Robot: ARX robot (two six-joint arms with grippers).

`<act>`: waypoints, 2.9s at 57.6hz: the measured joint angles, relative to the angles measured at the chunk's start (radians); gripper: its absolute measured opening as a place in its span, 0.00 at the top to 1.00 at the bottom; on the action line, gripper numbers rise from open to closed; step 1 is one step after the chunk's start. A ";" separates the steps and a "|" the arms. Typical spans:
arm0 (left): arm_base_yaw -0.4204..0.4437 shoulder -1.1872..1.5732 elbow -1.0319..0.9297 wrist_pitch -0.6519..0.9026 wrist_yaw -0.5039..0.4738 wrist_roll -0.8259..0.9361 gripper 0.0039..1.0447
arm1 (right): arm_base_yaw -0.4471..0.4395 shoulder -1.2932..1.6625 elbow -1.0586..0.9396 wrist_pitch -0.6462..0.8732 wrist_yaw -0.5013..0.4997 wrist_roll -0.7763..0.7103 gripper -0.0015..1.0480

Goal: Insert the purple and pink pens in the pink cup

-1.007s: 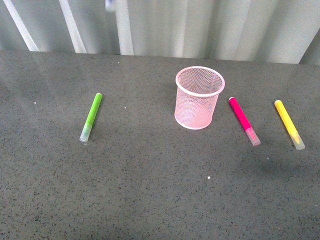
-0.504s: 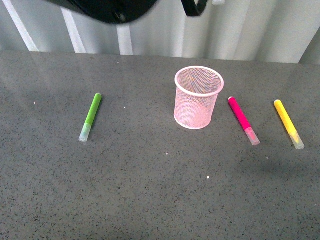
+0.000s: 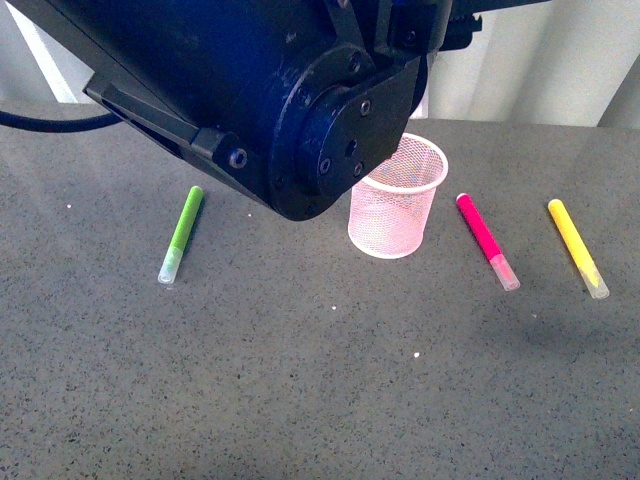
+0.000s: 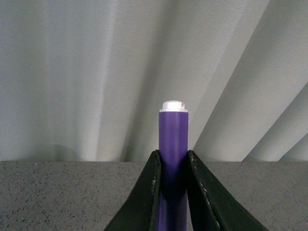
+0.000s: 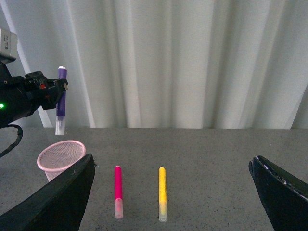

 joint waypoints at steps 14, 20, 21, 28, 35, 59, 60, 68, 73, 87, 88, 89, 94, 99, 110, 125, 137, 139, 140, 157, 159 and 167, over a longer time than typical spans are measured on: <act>0.001 0.045 0.005 0.018 -0.008 -0.022 0.89 | 0.000 0.000 0.000 0.000 0.000 0.000 0.07; -0.001 0.047 -0.003 0.035 -0.014 -0.026 0.89 | 0.000 0.000 0.000 0.000 0.000 0.000 0.07; -0.001 0.048 -0.004 0.037 -0.014 -0.026 0.89 | 0.000 0.000 0.000 0.000 0.000 0.000 0.07; -0.001 0.055 -0.015 0.042 -0.024 -0.032 0.89 | 0.000 0.000 0.000 0.000 0.000 0.000 0.07; -0.001 0.068 -0.030 0.051 -0.023 -0.031 0.84 | 0.000 0.000 0.000 0.000 0.000 0.000 0.07; 0.014 0.023 -0.087 0.052 0.004 -0.032 0.17 | 0.000 0.000 0.000 0.000 0.000 0.000 0.07; 0.015 0.016 -0.090 0.050 0.004 -0.032 0.15 | 0.000 0.000 0.000 0.000 0.000 0.000 0.07; 0.031 -0.094 -0.126 0.000 0.021 -0.029 0.06 | 0.000 0.000 0.000 0.000 0.000 0.000 0.07; 0.052 -0.208 -0.156 -0.050 0.044 -0.026 0.06 | 0.000 0.000 0.000 0.000 0.000 0.000 0.07; 0.168 -0.548 -0.264 -0.259 0.150 -0.025 0.06 | 0.000 0.000 0.000 0.000 0.000 0.000 0.07; 0.175 -0.562 -0.272 -0.262 0.154 -0.025 0.06 | 0.000 0.000 0.000 0.000 0.000 0.000 0.07; 0.190 -0.592 -0.288 -0.272 0.165 -0.027 0.06 | 0.000 0.000 0.000 0.000 -0.001 0.000 0.07; 0.288 -0.760 -0.385 -0.329 0.224 -0.042 0.06 | 0.000 0.000 0.000 0.000 0.000 0.000 0.07; 0.394 -0.908 -0.475 -0.381 0.280 -0.061 0.06 | 0.000 0.000 0.000 0.000 0.000 0.000 0.07; 0.605 -1.196 -0.701 -0.505 0.353 0.085 0.25 | 0.000 0.000 0.000 0.000 0.000 0.000 0.07; 0.611 -1.383 -0.997 -0.427 0.360 0.223 0.82 | 0.000 0.000 0.000 0.000 0.000 0.000 0.07; 0.611 -1.481 -1.099 -0.422 0.360 0.231 0.97 | 0.000 0.000 0.000 0.000 0.000 0.000 0.07; 0.611 -1.495 -1.111 -0.422 0.360 0.232 0.97 | 0.000 0.000 0.000 0.000 0.000 0.000 0.07; 0.611 -1.505 -1.118 -0.423 0.360 0.232 0.97 | 0.000 0.000 0.000 0.000 0.000 0.000 0.07; 0.611 -1.651 -1.204 -0.484 0.360 0.234 0.97 | 0.000 0.000 0.000 0.000 0.000 0.000 0.07; 0.611 -1.670 -1.211 -0.495 0.360 0.234 0.97 | 0.000 0.000 0.000 0.000 0.000 0.000 0.07; 0.611 -1.738 -1.234 -0.540 0.360 0.234 0.97 | 0.000 0.000 0.000 0.000 0.000 0.000 0.07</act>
